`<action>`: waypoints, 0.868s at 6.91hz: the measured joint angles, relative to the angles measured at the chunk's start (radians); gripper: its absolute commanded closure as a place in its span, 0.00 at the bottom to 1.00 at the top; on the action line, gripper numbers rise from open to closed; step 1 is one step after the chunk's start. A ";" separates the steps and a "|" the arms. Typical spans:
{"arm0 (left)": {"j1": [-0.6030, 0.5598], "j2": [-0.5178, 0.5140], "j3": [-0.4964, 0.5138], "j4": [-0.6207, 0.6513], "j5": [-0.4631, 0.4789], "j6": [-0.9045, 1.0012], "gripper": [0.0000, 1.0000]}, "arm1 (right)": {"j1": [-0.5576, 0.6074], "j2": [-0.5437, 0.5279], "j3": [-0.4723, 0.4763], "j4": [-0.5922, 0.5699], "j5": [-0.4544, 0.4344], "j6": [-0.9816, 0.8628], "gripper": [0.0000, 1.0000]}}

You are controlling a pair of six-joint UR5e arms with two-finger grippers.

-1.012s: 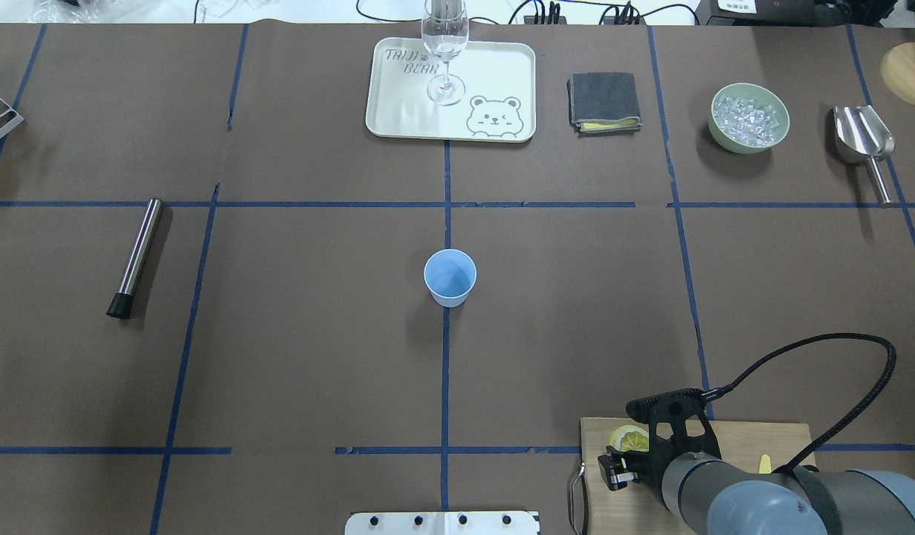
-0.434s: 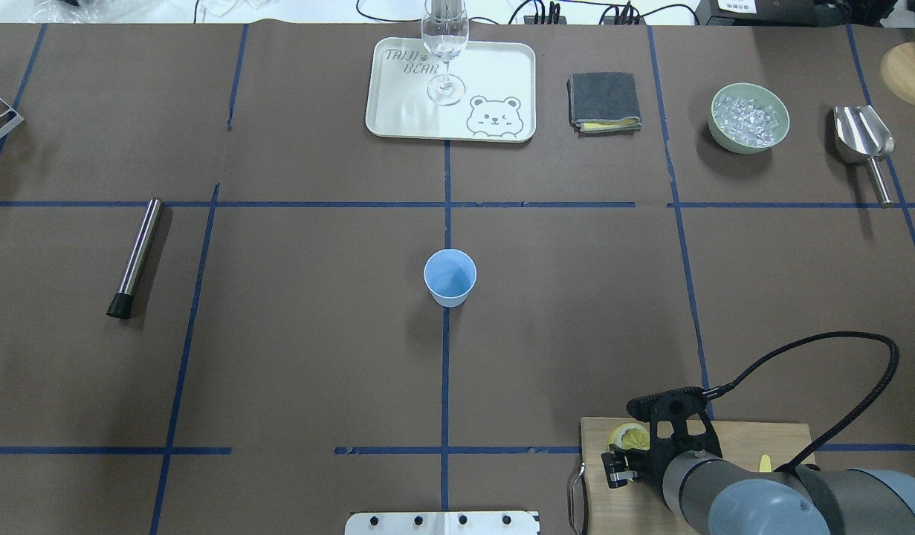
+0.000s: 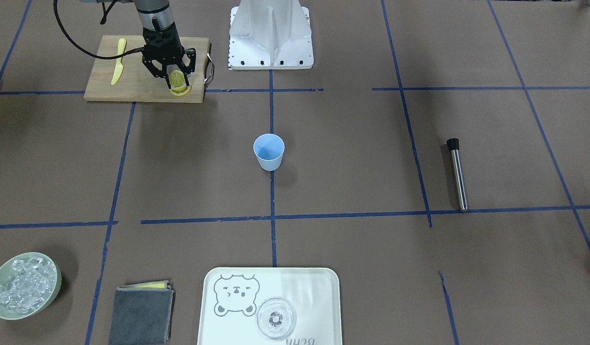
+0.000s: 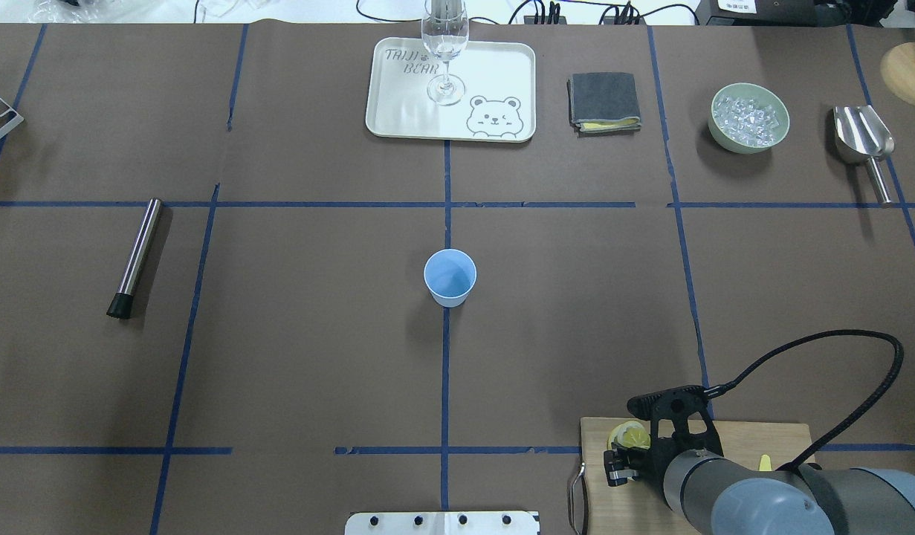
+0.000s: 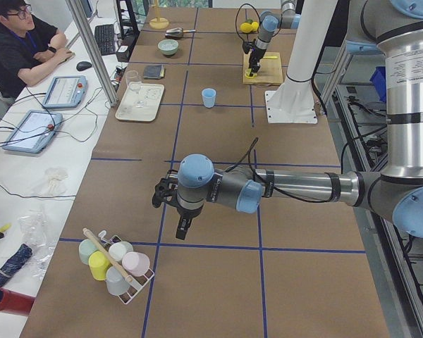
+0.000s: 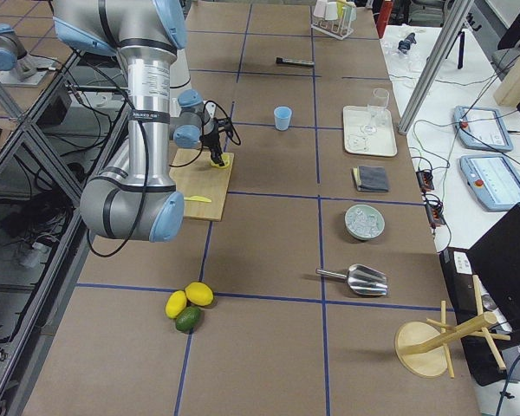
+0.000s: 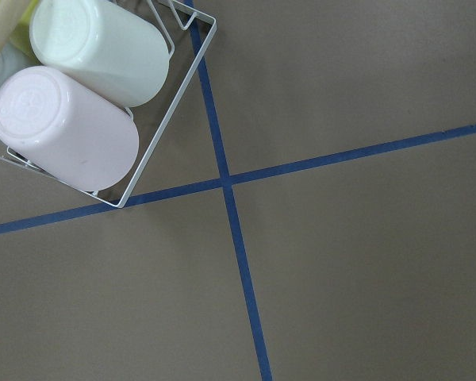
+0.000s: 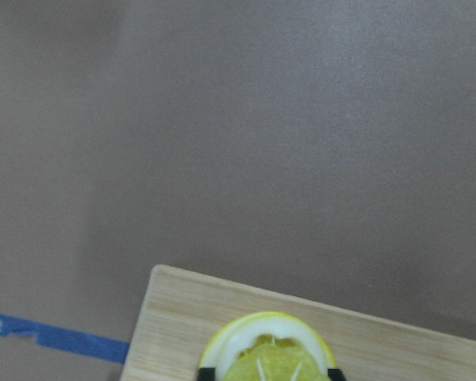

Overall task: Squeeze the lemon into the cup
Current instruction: 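Close the right gripper on the top lemon slice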

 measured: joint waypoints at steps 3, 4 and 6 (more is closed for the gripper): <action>0.000 0.000 0.001 -0.001 0.000 0.000 0.00 | 0.007 -0.009 0.020 0.000 -0.001 -0.001 0.61; 0.000 0.000 0.001 -0.001 0.000 0.000 0.00 | 0.012 -0.009 0.026 0.000 -0.001 -0.001 0.61; 0.000 0.000 0.001 -0.002 0.000 0.000 0.00 | 0.027 -0.010 0.047 -0.002 0.001 -0.002 0.61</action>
